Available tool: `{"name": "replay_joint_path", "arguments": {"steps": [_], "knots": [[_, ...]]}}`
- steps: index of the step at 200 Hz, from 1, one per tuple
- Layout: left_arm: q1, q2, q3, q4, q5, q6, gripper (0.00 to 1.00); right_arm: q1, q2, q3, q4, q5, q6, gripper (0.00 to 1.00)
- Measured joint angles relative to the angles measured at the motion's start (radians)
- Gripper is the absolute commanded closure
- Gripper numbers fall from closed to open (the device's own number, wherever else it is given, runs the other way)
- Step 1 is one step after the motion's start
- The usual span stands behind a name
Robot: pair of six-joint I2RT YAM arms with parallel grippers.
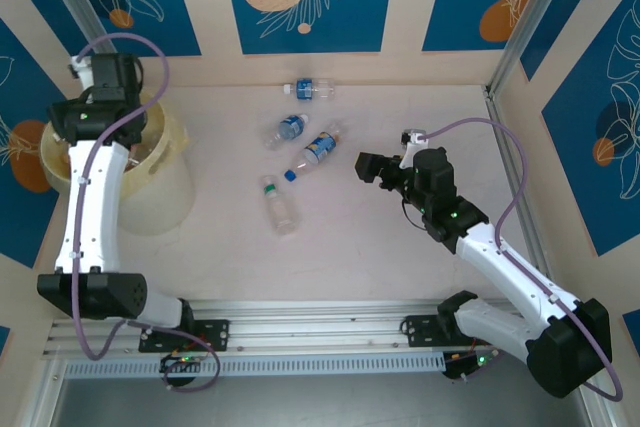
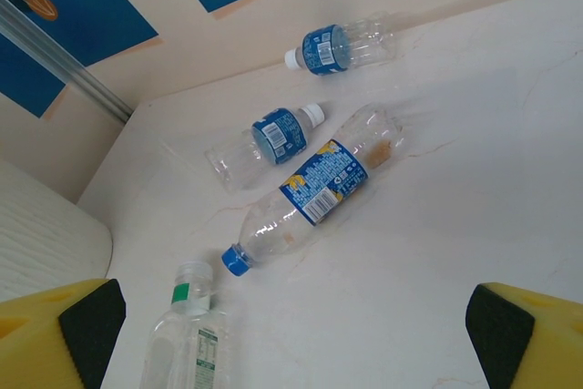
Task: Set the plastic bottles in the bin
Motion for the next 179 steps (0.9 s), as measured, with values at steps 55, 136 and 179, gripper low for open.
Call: {"name": "replay_joint_path", "arguments": {"steps": [55,136,179], "knots": [[-0.278,-0.071,-0.161,0.149,0.220,-0.091,0.00,-0.016,0.086,0.000,0.004,0.050,0.031,0.00],[-0.481,-0.045,-0.555,0.359,0.486,-0.360,0.00,-0.040,0.181,0.009,0.031,0.053,0.097,0.00],[-0.595,-0.008,-0.685,0.427,0.552,-0.529,0.00,-0.051,0.206,0.010,0.039,0.047,0.122,0.00]]}}
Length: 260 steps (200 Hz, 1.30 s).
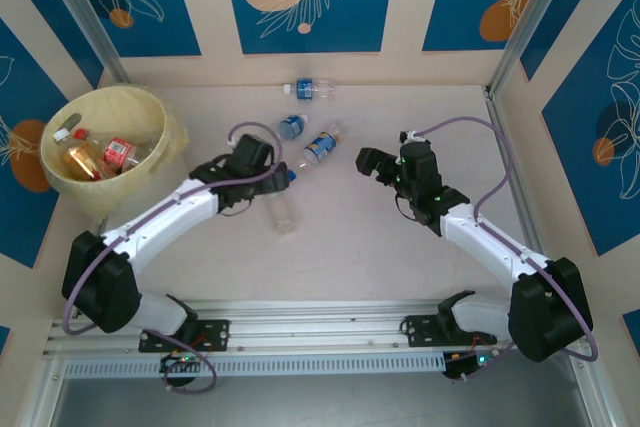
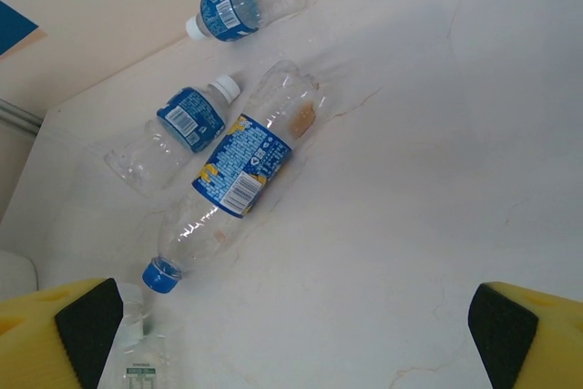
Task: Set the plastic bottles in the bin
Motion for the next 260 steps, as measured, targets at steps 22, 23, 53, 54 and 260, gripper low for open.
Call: {"name": "replay_joint_path", "arguments": {"steps": [22,23,53,54,260], "knots": [[-0.060,0.066,-0.016,0.023,0.005,-0.080,0.00,-0.003,0.002,0.000,-0.002,-0.008,0.016,0.00],[-0.061,0.069,-0.016,0.023,0.005,-0.082,0.00,-0.003,0.002,0.000,-0.002,-0.008,0.017,0.00],[-0.077,0.163,-0.030,0.043,0.000,-0.166,0.00,-0.006,-0.005,0.002,-0.029,-0.018,0.022,0.00],[-0.077,0.164,-0.030,0.045,0.000,-0.167,0.00,-0.006,-0.005,0.002,-0.029,-0.018,0.022,0.00],[-0.069,0.285,-0.188,0.317,-0.006,-0.138,0.38,-0.013,-0.092,0.010,-0.084,-0.017,0.087,0.01]]}}
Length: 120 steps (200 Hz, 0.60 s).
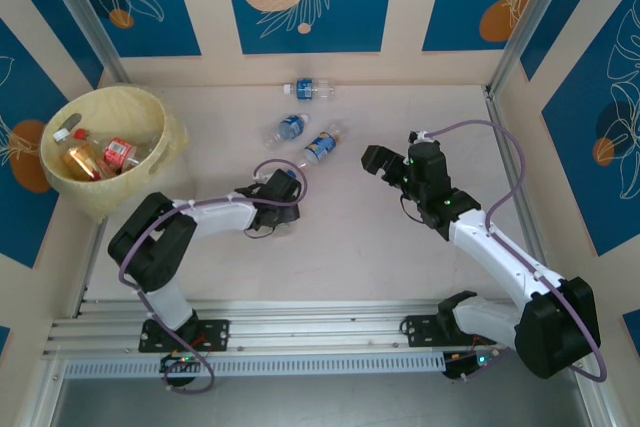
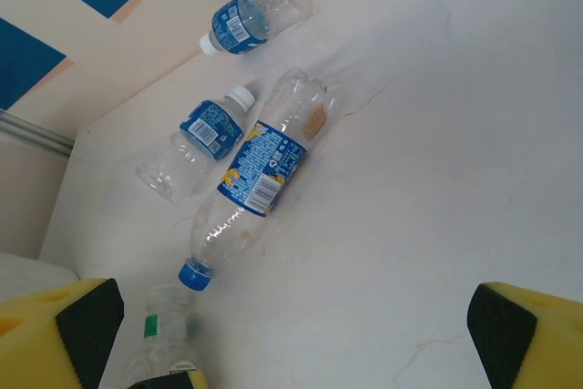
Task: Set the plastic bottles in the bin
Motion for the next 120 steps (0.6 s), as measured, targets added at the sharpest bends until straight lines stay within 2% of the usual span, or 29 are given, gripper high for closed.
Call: {"name": "replay_joint_path", "arguments": {"steps": [39,71,120], "knots": [[0.000,-0.040,-0.022,0.007,0.001,0.034,0.47,0.000,0.000,-0.003,0.003,0.000,0.025,0.01],[0.001,-0.127,-0.067,0.039,0.016,0.065,0.61,-0.001,0.000,-0.003,0.002,-0.001,0.027,0.01],[0.001,-0.272,-0.084,0.079,0.010,0.097,0.71,-0.001,0.000,-0.003,0.004,-0.004,0.044,0.01]]}}
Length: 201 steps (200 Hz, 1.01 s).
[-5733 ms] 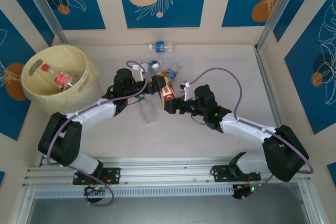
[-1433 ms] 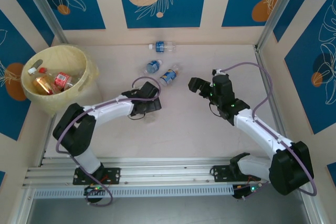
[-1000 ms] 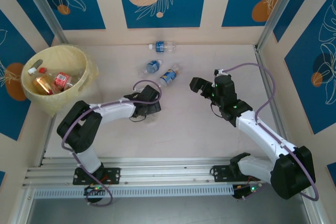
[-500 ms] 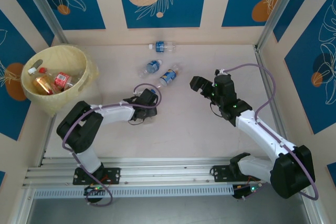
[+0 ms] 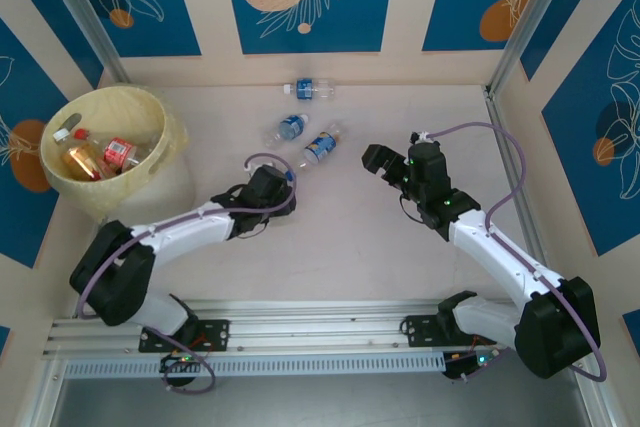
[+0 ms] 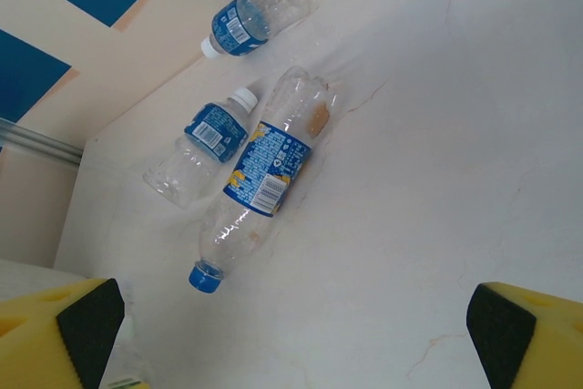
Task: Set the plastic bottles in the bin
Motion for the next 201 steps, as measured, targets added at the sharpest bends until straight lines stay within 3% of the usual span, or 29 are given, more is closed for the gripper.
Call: {"name": "replay_joint_path", "arguments": {"steps": [43,73,141,165,201], "knots": [[0.000,-0.114,-0.003,0.047,-0.037,0.047,0.84,0.000,-0.002,0.000,0.000,0.000,0.003,0.01],[0.000,-0.169,0.029,0.059,-0.079,0.126,1.00,0.000,-0.002,0.000,0.000,0.000,0.007,0.01],[0.010,-0.213,0.207,0.129,-0.132,0.338,1.00,0.000,-0.002,0.000,0.032,-0.005,0.007,0.01],[0.025,-0.213,0.355,0.063,-0.146,0.426,1.00,0.000,-0.002,0.000,0.062,-0.023,0.006,0.01],[0.084,-0.214,0.581,-0.027,-0.258,0.550,1.00,0.000,-0.002,0.000,0.084,-0.031,0.007,0.01]]}}
